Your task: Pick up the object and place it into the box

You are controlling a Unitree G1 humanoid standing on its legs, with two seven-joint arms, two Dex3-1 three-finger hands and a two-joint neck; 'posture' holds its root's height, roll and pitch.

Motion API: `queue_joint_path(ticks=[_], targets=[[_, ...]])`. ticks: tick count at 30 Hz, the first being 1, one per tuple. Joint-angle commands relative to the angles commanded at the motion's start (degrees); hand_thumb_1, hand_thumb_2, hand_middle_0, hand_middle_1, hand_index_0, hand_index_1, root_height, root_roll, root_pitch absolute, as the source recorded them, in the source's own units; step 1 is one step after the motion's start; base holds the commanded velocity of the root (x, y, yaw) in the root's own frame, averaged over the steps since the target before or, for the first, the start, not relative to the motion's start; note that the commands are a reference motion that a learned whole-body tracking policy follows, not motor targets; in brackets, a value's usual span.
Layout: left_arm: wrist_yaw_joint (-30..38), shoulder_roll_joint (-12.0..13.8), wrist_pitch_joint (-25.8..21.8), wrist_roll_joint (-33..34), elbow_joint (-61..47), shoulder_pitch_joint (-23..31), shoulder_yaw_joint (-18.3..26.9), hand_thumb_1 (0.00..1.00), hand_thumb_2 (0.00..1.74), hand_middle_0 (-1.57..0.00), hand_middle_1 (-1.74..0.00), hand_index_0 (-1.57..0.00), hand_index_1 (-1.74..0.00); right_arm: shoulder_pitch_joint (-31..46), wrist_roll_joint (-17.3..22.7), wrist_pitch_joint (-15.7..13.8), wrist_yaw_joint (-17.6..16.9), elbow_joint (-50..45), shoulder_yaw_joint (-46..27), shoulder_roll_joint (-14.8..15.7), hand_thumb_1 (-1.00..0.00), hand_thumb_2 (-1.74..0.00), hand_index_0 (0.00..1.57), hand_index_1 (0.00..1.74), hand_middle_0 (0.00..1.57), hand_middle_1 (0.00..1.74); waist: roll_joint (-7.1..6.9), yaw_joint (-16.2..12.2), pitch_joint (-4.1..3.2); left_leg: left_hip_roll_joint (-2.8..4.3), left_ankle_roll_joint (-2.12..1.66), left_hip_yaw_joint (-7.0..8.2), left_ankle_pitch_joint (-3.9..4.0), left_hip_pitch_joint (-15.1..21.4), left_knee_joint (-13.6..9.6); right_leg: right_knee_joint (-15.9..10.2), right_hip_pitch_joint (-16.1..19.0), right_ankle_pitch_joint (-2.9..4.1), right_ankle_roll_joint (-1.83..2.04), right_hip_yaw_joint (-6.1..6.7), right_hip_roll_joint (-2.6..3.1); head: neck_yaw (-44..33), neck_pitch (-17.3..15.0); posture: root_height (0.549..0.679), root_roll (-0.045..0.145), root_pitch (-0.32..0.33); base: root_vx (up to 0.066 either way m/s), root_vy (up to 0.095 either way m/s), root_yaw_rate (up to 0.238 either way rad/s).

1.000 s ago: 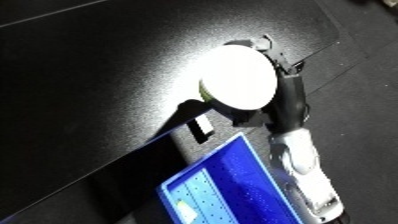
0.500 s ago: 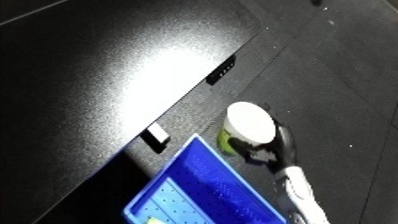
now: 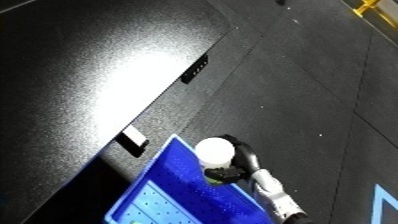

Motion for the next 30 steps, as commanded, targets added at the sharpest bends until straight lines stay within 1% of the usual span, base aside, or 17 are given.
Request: queue_joint_path(ticks=[4,7,12,15,19,21,23,24,25,27,28,30], targets=[[0.0,0.0,0.2,0.2,0.0,-0.4,-0.7,0.00,0.00,0.00,0.00,0.00,0.00,-0.9,-4.4,-0.2,-1.0,2.9,1.8,-0.3,0.00,0.00,0.00,0.00,0.00,0.00,0.33,0.5,-0.24,-0.07,-0.19,-0.25,0.48,0.0,-0.5,-0.4,0.1,0.17,0.05,-0.19,-0.17,0.1,-0.2,0.636,0.059,0.028,-0.018,-0.024,0.054],[0.1,0.0,0.5,0.2,-0.1,-0.8,-1.2,0.00,0.00,0.00,0.00,0.00,0.00,-1.4,-5.7,-0.3,-1.2,4.9,2.7,-0.5,0.00,0.00,0.00,0.00,0.00,0.00,0.47,0.8,-0.40,-0.15,-0.24,-0.46,0.58,-0.2,-0.3,-0.3,0.1,0.09,0.02,-0.41,-0.27,0.4,-0.9,0.636,0.060,0.029,-0.027,-0.029,0.056],[-0.2,0.2,0.8,0.4,-0.1,-1.2,-1.7,0.00,0.00,0.00,0.00,0.00,0.00,-1.6,-6.4,-0.3,-0.6,7.0,3.3,-0.4,0.00,0.00,0.00,0.00,0.00,0.00,0.60,1.3,-0.67,-0.19,-0.36,-0.90,0.76,-0.5,0.2,0.3,0.2,-0.12,-0.09,-0.74,-0.50,-0.3,-3.0,0.636,0.062,0.025,-0.012,-0.028,0.052],[-0.4,0.1,1.1,0.4,-0.1,-1.3,-1.9,0.00,0.00,0.00,0.00,0.00,0.00,-1.7,-7.1,-0.1,-0.3,8.0,3.8,0.2,0.00,0.00,0.00,0.00,0.00,0.00,0.75,1.6,-1.02,-0.15,-0.65,-1.13,1.35,-0.3,-0.2,0.1,0.6,-0.08,-0.06,-0.88,-0.81,-1.4,-4.3,0.637,0.063,0.023,-0.009,-0.026,0.058],[-0.7,-0.2,1.1,0.4,0.0,-1.2,-2.3,0.00,0.00,0.00,0.00,0.00,0.00,-2.2,-8.3,0.0,0.7,9.4,4.7,0.6,0.00,0.00,0.00,0.00,0.00,0.00,1.08,2.3,-1.56,-0.20,-1.18,-1.50,2.58,0.7,-2.0,-1.0,1.7,0.05,0.05,-1.07,-1.35,-2.6,-5.2,0.639,0.065,0.019,-0.003,-0.019,0.094],[-0.8,-0.2,1.2,0.3,0.0,-1.2,-2.5,0.00,0.00,0.00,0.00,0.00,0.00,-2.7,-8.8,0.1,2.1,9.6,5.3,0.7,0.00,0.00,0.00,0.00,0.00,0.00,1.23,2.7,-1.77,-0.24,-1.44,-1.68,3.04,1.1,-2.6,-1.3,2.1,0.00,0.05,-1.28,-1.68,-3.7,-6.0,0.640,0.066,0.016,-0.006,-0.009,0.122],[-0.9,-0.3,1.5,0.5,0.0,-1.1,-2.6,0.00,0.00,0.00,0.00,0.00,0.00,-3.2,-9.0,0.9,4.4,9.2,6.1,0.9,0.00,0.00,0.00,0.00,0.00,0.00,1.34,3.3,-2.00,-0.26,-1.72,-1.89,3.43,1.3,-3.1,-1.5,2.6,-0.14,-0.01,-1.57,-2.08,-5.1,-7.1,0.641,0.069,0.013,-0.012,-0.009,0.135],[-0.9,-0.3,1.5,0.5,0.0,-1.1,-2.6,0.00,0.00,0.00,0.00,0.00,0.00,-3.2,-9.0,0.9,4.4,9.2,6.1,0.9,0.00,0.00,0.00,0.00,0.00,0.00,1.34,3.3,-2.00,-0.26,-1.72,-1.89,3.43,1.3,-3.1,-1.5,2.6,-0.14,-0.01,-1.57,-2.08,-5.1,-7.1,0.641,0.069,0.013,-0.012,-0.010,0.134],[-1.1,-0.3,2.0,1.2,0.0,-1.0,-2.7,0.00,0.00,0.00,0.00,0.00,0.00,-3.8,-9.2,3.1,8.3,8.5,7.3,1.4,0.00,0.00,0.00,0.00,0.00,0.00,1.32,4.0,-2.27,-0.29,-2.02,-2.24,3.76,1.4,-3.3,-1.5,3.0,-0.38,-0.12,-1.92,-2.53,-6.5,-8.6,0.641,0.071,0.009,-0.015,-0.031,0.167],[-1.3,-0.3,2.6,2.5,0.2,-1.2,-2.9,0.00,0.00,0.00,0.00,0.00,0.00,-4.7,-10.3,5.5,12.2,8.6,9.1,2.0,0.00,0.00,0.00,0.00,0.00,0.00,1.21,5.0,-2.57,-0.31,-2.23,-2.66,3.97,1.4,-3.4,-1.4,3.3,-0.63,-0.24,-2.34,-3.05,-8.5,-10.2,0.641,0.074,0.005,-0.016,-0.050,0.189],[-1.3,-0.2,3.0,3.1,0.3,-1.4,-3.1,0.00,0.00,0.00,0.00,0.00,0.00,-5.4,-11.2,6.4,13.6,9.0,10.3,2.2,0.00,0.00,0.00,0.00,0.00,0.00,1.11,5.5,-2.71,-0.32,-2.30,-2.91,4.00,1.4,-3.3,-1.3,3.5,-0.74,-0.30,-2.56,-3.34,-9.3,-10.6,0.641,0.075,0.002,-0.016,-0.065,0.226],[-1.4,-0.1,3.5,4.4,0.5,-2.0,-3.6,0.00,0.00,0.00,0.00,0.00,0.00,-7.1,-13.0,7.7,15.1,10.3,12.6,2.6,0.00,0.00,0.00,0.00,0.00,0.00,0.89,6.7,-2.98,-0.36,-2.34,-3.42,4.02,1.4,-3.3,-1.1,3.8,-0.93,-0.39,-3.04,-3.90,-11.7,-11.7,0.641,0.077,-0.005,-0.014,-0.074,0.239]])
